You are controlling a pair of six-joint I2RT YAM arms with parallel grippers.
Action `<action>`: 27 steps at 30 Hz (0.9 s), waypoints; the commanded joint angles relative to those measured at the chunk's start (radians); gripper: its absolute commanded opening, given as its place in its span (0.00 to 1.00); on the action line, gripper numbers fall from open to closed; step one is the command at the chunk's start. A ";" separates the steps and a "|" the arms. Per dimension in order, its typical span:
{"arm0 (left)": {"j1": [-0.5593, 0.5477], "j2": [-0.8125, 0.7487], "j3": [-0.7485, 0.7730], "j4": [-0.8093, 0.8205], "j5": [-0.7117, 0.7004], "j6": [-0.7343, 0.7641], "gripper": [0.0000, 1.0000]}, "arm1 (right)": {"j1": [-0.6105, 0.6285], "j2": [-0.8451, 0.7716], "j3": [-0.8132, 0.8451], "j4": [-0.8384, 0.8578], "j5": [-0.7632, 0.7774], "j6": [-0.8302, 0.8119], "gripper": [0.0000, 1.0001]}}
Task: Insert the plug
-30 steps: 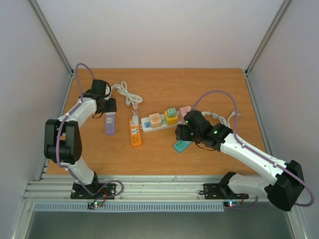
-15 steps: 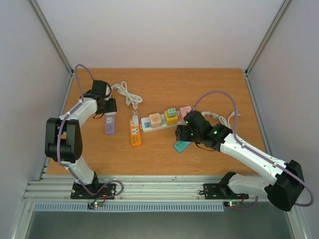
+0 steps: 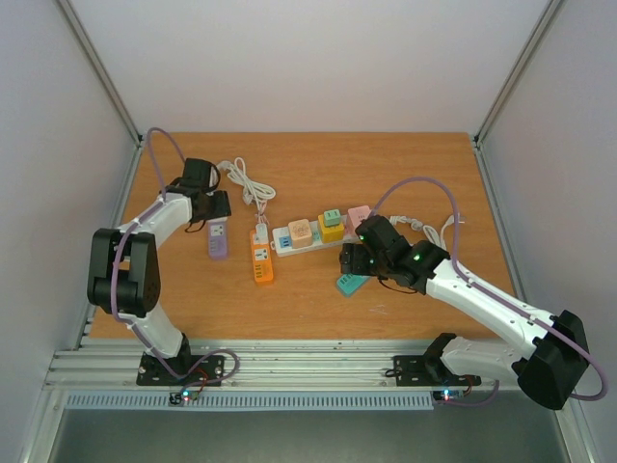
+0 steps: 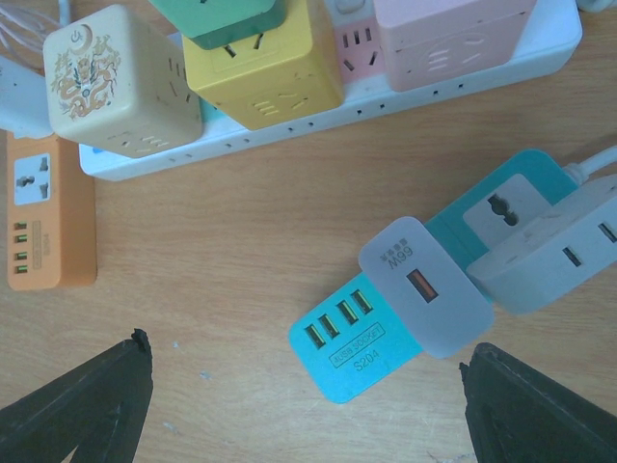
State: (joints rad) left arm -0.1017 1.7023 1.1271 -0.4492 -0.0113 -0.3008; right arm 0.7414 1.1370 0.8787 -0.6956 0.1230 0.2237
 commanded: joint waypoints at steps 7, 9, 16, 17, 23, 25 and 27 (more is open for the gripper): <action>-0.017 -0.051 0.068 -0.139 -0.070 0.070 0.95 | -0.001 -0.019 -0.003 0.022 0.012 0.006 0.89; -0.017 -0.045 0.082 -0.143 -0.064 0.070 0.95 | -0.002 -0.016 -0.003 0.022 0.011 0.007 0.89; -0.015 0.003 0.157 -0.192 -0.013 0.055 0.83 | -0.001 -0.015 -0.001 0.016 0.019 0.004 0.89; -0.015 0.011 0.166 -0.197 -0.018 0.053 0.81 | -0.001 -0.016 0.000 0.016 0.020 0.003 0.89; -0.016 0.089 0.218 -0.250 -0.043 0.030 0.71 | -0.002 -0.003 0.009 0.014 0.009 -0.005 0.89; -0.015 0.105 0.214 -0.256 -0.047 0.029 0.69 | -0.001 0.000 0.010 0.013 0.009 -0.007 0.89; -0.015 0.108 0.205 -0.255 -0.061 0.024 0.68 | -0.001 0.001 0.010 0.013 0.010 -0.008 0.89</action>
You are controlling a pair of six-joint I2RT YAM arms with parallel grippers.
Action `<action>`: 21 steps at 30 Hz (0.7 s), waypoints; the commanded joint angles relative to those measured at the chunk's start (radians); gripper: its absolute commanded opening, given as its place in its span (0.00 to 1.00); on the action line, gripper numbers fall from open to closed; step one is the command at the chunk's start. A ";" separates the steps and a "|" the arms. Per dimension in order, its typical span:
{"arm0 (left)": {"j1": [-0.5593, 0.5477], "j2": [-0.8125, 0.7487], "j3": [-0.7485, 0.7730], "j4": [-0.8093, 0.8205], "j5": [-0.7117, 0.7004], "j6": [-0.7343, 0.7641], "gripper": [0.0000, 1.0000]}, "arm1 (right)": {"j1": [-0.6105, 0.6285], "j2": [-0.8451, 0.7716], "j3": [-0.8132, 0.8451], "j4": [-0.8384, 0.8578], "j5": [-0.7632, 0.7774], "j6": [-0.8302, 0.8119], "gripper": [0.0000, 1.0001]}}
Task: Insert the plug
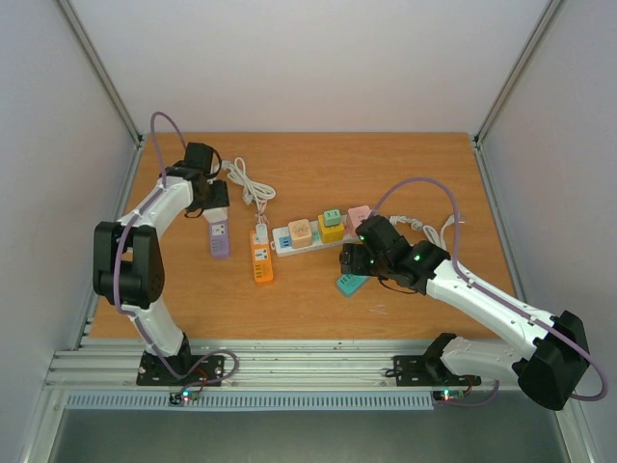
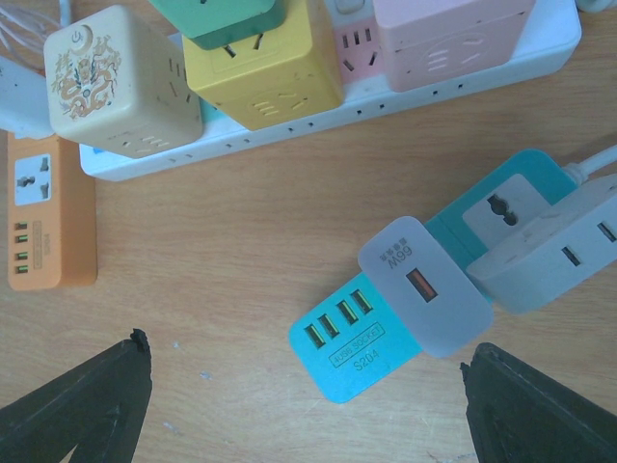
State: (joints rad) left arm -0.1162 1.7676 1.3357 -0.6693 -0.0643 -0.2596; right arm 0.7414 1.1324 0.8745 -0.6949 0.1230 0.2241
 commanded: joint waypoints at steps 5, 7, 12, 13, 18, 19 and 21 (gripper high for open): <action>-0.001 0.052 -0.013 -0.032 -0.018 -0.015 0.58 | -0.002 0.012 0.014 0.015 0.010 -0.009 0.89; 0.000 0.062 -0.015 -0.037 -0.027 -0.016 0.53 | -0.001 0.012 0.015 0.017 0.009 -0.009 0.89; -0.014 0.081 -0.045 -0.042 -0.066 -0.023 0.50 | -0.001 0.011 0.012 0.020 0.007 -0.006 0.89; -0.019 0.084 -0.048 -0.042 -0.071 -0.021 0.50 | -0.001 0.011 0.010 0.021 0.007 -0.006 0.89; -0.046 0.115 -0.048 -0.059 -0.125 -0.016 0.47 | -0.001 0.012 0.009 0.026 0.002 -0.004 0.89; -0.051 0.124 -0.044 -0.068 -0.145 -0.013 0.46 | -0.001 0.012 0.008 0.027 0.001 -0.002 0.89; -0.067 0.145 -0.036 -0.086 -0.189 -0.005 0.45 | -0.001 0.011 0.007 0.028 0.001 0.000 0.89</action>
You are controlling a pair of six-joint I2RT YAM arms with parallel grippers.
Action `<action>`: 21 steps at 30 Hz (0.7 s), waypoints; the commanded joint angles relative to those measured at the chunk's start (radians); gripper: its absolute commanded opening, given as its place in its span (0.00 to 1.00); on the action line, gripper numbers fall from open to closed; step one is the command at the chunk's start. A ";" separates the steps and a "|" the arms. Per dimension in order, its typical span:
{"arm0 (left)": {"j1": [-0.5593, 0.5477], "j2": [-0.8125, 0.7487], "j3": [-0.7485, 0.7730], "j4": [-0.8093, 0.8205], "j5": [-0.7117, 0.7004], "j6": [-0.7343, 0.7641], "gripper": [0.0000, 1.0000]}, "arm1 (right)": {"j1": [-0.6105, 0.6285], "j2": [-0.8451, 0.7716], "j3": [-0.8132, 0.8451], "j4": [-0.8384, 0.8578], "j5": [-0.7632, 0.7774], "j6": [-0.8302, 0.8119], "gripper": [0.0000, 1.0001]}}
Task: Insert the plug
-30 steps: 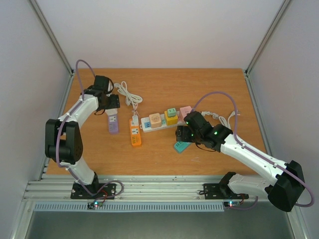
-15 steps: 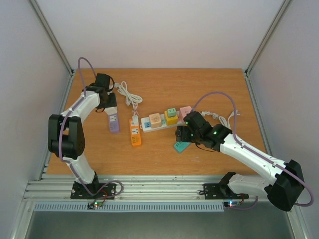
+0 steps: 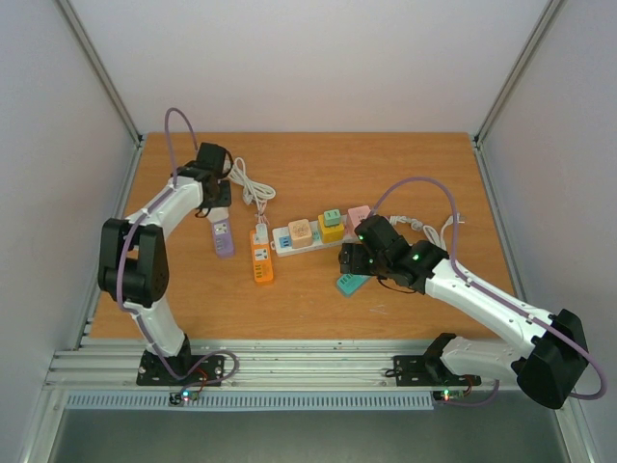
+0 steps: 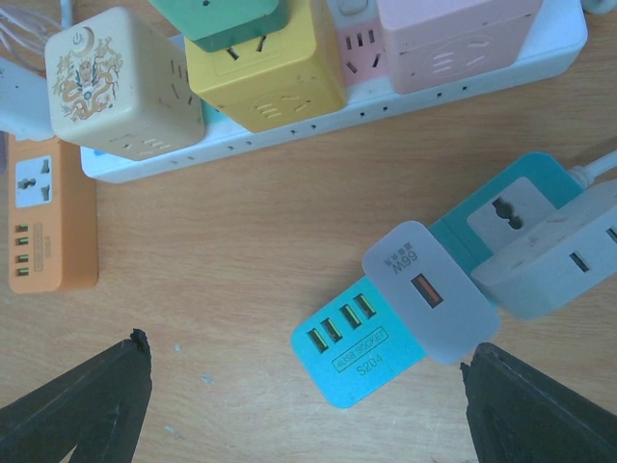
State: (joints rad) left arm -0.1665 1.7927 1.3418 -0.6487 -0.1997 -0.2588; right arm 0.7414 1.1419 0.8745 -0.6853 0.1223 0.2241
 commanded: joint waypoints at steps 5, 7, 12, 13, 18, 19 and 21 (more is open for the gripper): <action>-0.046 0.181 -0.019 -0.148 -0.131 0.013 0.44 | -0.001 0.002 0.003 0.020 0.000 0.003 0.89; -0.055 0.199 -0.016 -0.152 -0.151 0.018 0.43 | -0.001 0.002 0.003 0.021 -0.001 0.005 0.89; -0.066 0.186 -0.037 -0.140 -0.133 0.018 0.42 | -0.001 0.001 0.003 0.020 -0.001 0.005 0.89; -0.066 0.167 -0.045 -0.132 -0.116 0.017 0.43 | 0.000 0.003 0.003 0.020 -0.002 0.006 0.89; -0.065 0.029 -0.040 -0.075 0.010 0.018 0.63 | -0.001 0.006 0.010 0.018 -0.003 0.003 0.89; -0.064 0.004 -0.032 -0.064 0.023 0.016 0.67 | -0.001 0.007 0.010 0.018 -0.003 0.003 0.89; -0.056 -0.032 -0.015 -0.048 0.035 0.009 0.73 | -0.001 0.006 0.013 0.017 -0.003 0.004 0.89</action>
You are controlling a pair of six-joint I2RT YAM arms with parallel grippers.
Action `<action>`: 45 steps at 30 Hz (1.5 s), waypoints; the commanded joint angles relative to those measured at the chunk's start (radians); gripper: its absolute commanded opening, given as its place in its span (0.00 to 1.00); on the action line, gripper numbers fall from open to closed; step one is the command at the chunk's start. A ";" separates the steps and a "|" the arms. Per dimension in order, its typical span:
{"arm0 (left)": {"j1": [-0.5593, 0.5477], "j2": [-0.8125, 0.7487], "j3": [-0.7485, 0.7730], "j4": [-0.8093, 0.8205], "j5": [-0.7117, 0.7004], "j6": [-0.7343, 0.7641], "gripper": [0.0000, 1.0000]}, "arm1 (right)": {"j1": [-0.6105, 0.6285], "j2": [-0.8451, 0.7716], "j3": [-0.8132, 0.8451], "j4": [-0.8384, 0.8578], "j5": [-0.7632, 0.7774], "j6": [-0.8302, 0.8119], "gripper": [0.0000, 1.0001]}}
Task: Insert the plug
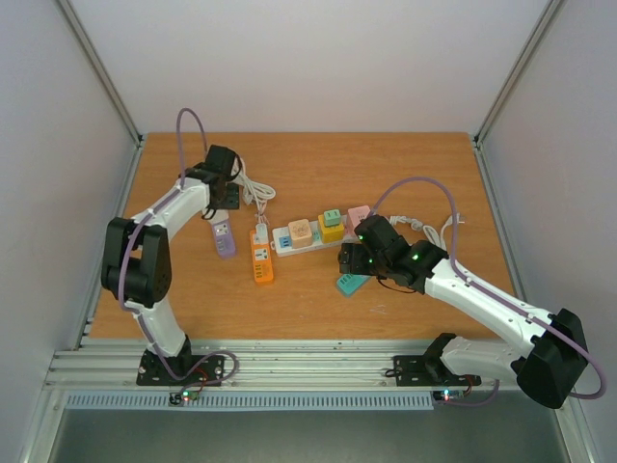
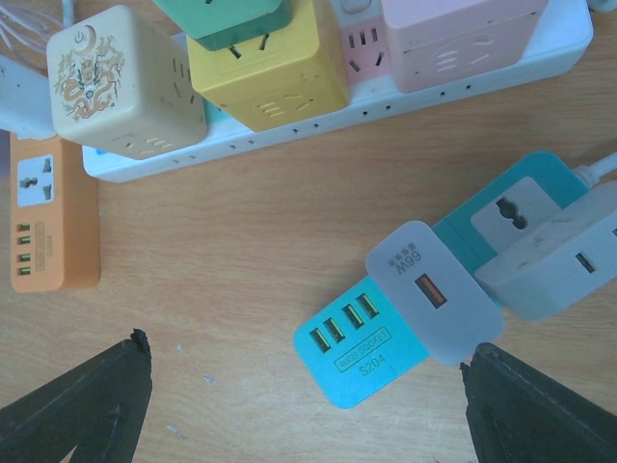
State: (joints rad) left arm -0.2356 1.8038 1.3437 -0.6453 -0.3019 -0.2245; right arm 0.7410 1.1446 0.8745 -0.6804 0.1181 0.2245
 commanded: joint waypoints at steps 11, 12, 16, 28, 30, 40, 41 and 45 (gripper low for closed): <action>0.103 -0.178 -0.207 0.173 0.167 -0.126 0.99 | 0.000 0.003 0.020 0.005 0.007 -0.007 0.89; 0.109 -0.192 -0.239 0.205 0.183 -0.133 0.99 | -0.001 0.007 0.021 0.004 0.005 -0.007 0.89; 0.136 -0.198 -0.283 0.274 0.261 -0.150 0.99 | -0.002 0.017 0.021 0.010 -0.001 -0.007 0.89; 0.161 -0.092 -0.165 0.212 0.314 -0.201 0.75 | -0.001 0.024 0.024 0.013 -0.005 -0.009 0.89; 0.162 -0.073 -0.142 0.182 0.305 -0.197 0.69 | -0.001 0.026 0.023 0.013 -0.004 -0.008 0.89; 0.112 -0.005 -0.137 0.057 0.147 -0.146 0.47 | -0.001 0.022 0.020 0.023 -0.006 -0.007 0.89; 0.096 0.005 -0.135 0.050 0.124 -0.138 0.46 | -0.001 0.023 0.020 0.024 -0.007 -0.006 0.89; 0.059 0.048 -0.119 0.021 0.063 -0.117 0.43 | 0.000 0.021 0.020 0.023 -0.008 -0.007 0.89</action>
State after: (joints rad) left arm -0.1490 1.7596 1.2324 -0.5171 -0.1268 -0.3908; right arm 0.7414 1.1667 0.8761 -0.6777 0.1112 0.2237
